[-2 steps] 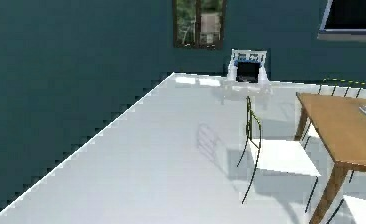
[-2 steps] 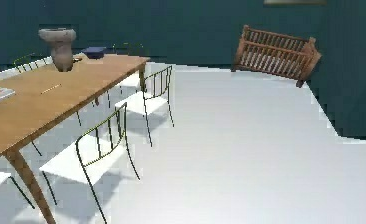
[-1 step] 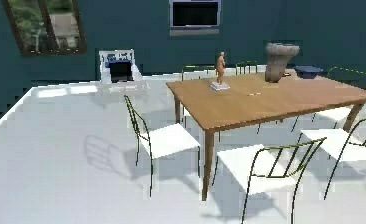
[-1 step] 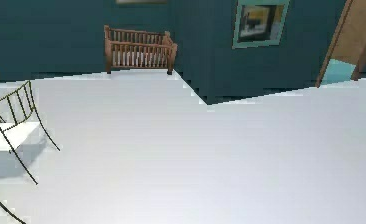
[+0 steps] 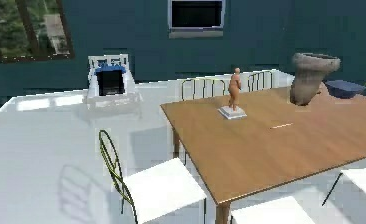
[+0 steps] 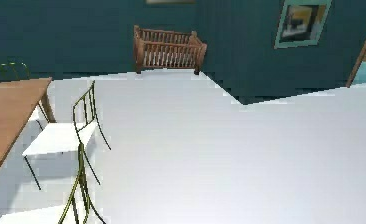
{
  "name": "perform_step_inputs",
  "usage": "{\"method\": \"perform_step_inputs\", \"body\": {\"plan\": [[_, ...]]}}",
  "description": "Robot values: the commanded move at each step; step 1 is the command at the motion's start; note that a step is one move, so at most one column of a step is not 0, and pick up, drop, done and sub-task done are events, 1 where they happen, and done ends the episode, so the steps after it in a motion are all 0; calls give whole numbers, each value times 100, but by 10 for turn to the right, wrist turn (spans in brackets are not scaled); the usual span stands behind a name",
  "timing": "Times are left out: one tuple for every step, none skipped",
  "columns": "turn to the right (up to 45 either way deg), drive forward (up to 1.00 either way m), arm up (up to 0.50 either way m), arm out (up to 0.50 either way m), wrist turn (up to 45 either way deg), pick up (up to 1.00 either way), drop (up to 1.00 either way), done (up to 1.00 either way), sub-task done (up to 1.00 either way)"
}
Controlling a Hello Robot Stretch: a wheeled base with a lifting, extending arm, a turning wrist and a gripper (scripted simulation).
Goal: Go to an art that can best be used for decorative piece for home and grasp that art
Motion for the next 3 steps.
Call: {"method": "perform_step_inputs", "body": {"plan": [[-450, 0, 0, 0, 0, 0, 0, 0, 0], [-270, 0, 0, 0, 0, 0, 0, 0, 0], [300, 0, 0, 0, 0, 0, 0, 0, 0]]}}
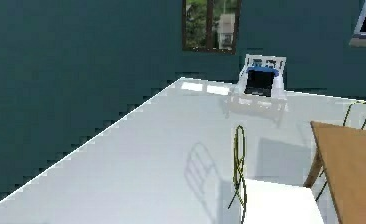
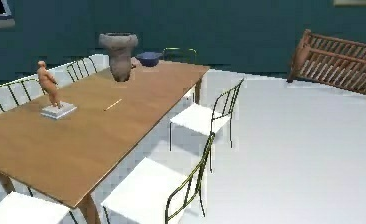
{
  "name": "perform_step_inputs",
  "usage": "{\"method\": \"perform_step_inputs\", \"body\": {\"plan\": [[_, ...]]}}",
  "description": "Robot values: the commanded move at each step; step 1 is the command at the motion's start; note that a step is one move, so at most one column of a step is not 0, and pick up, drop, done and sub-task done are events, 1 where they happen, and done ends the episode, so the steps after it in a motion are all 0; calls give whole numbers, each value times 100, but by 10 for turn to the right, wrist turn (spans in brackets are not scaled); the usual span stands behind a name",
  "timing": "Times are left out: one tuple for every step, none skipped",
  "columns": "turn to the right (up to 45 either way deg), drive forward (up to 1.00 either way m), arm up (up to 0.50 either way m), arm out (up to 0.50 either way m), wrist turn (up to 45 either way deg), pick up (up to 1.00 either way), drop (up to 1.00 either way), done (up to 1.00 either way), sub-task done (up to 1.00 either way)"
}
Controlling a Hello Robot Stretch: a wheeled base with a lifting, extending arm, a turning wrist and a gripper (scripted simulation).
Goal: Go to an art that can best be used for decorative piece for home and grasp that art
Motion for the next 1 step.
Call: {"method": "perform_step_inputs", "body": {"plan": [[0, 95, 0, 0, 0, 0, 0, 0, 0]]}}
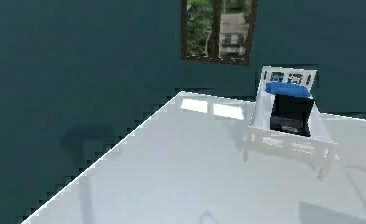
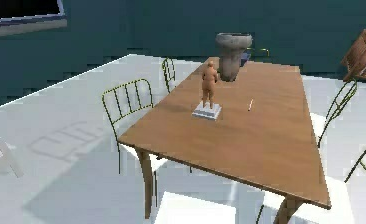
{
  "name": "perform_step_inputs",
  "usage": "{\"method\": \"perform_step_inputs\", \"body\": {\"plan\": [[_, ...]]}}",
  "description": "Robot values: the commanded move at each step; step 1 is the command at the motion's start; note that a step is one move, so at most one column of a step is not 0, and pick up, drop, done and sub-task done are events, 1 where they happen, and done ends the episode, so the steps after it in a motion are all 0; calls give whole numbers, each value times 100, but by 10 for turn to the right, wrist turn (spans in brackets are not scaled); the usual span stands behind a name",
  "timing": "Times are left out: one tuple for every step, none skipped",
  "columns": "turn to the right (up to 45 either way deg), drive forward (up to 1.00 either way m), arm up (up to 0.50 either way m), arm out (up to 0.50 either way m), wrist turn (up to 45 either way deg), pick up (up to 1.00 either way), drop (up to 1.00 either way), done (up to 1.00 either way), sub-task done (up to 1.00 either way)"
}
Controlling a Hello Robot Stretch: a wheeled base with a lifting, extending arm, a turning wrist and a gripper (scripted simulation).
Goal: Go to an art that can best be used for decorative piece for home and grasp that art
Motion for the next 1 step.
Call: {"method": "perform_step_inputs", "body": {"plan": [[210, 0, 0, 0, 0, 0, 0, 0, 0]]}}
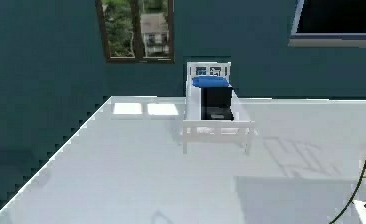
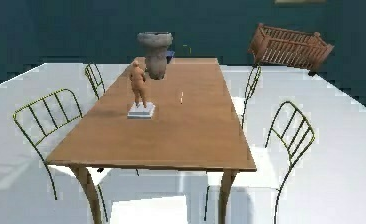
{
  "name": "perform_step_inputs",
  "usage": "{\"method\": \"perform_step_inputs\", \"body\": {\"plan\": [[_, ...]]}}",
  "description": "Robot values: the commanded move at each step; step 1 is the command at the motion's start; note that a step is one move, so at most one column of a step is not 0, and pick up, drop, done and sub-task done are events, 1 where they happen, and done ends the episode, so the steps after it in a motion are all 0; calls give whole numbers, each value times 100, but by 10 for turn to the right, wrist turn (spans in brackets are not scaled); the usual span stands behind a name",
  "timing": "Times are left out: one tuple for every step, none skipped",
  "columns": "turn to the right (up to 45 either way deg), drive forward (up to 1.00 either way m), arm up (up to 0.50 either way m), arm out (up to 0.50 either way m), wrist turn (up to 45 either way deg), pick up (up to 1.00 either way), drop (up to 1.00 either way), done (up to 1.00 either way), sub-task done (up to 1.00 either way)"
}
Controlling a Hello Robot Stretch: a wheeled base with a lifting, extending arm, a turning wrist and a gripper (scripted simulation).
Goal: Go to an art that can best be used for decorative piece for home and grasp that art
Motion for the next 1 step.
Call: {"method": "perform_step_inputs", "body": {"plan": [[0, 35, 0, 0, 0, 0, 0, 0, 0]]}}
